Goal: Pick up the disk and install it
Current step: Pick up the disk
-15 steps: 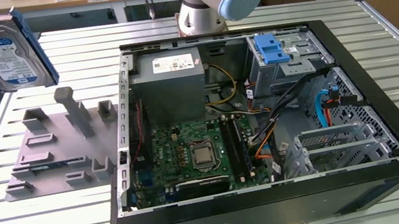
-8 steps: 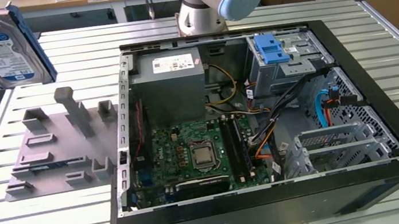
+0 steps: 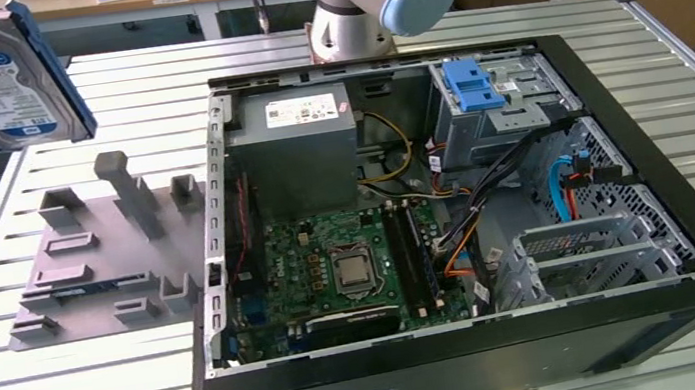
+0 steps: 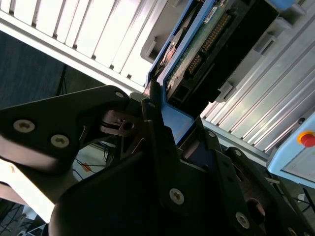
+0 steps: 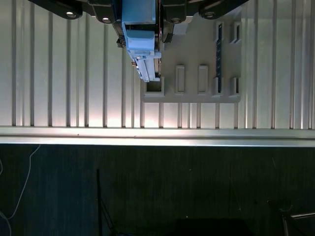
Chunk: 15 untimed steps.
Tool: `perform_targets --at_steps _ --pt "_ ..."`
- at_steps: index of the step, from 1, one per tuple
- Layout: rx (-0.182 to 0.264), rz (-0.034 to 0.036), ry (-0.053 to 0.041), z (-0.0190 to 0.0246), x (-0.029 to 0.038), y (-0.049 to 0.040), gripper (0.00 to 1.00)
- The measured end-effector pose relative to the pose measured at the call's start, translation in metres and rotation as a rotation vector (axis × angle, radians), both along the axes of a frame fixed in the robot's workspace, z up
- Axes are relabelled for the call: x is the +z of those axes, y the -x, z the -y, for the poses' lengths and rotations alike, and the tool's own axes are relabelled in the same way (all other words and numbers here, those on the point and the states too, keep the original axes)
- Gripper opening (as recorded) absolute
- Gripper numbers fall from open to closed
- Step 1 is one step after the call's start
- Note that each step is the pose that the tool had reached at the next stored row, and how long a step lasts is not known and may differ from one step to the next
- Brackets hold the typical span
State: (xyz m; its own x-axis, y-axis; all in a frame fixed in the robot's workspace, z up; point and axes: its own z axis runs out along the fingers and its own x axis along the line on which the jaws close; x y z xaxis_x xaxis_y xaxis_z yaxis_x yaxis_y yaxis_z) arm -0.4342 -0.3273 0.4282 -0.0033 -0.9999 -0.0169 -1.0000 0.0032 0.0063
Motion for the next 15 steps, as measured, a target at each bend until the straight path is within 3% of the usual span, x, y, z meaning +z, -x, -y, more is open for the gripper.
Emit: perform_targets --at_steps 15 --pt "0.000 -0.0001 0.0000 0.0000 0.0098 0.0000 0.36"
